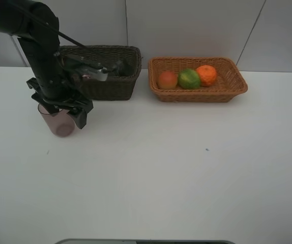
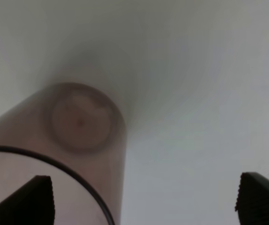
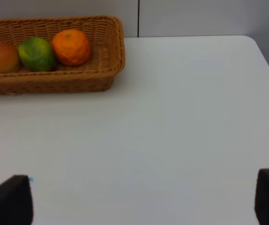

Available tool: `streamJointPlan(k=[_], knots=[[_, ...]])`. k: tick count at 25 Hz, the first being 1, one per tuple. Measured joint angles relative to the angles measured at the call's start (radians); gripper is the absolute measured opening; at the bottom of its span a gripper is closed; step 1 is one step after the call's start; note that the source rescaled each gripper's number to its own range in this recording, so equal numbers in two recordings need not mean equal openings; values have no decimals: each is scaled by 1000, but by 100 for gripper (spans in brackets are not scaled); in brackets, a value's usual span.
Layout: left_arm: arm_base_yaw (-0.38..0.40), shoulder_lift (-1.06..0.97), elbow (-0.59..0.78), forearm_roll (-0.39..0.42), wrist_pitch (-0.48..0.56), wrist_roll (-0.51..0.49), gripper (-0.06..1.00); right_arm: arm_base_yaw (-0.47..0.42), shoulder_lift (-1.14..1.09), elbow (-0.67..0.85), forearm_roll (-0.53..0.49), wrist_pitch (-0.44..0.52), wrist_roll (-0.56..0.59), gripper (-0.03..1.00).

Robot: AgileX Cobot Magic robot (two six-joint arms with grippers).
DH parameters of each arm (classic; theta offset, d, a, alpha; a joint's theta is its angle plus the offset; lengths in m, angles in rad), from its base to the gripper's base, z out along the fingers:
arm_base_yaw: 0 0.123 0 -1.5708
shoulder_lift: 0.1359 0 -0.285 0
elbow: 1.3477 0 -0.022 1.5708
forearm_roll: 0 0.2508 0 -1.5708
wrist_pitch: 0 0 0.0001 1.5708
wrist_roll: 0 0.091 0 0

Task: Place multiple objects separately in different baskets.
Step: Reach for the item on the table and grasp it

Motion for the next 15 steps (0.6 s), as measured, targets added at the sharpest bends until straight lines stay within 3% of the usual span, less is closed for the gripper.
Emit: streamJointPlan(k=[12,15], knots=[[0,17,30,42,-53,2,99,0,0,0,0,0,0,100],[0,17,30,42,-67,-1,91,0,0,0,0,0,0,100]])
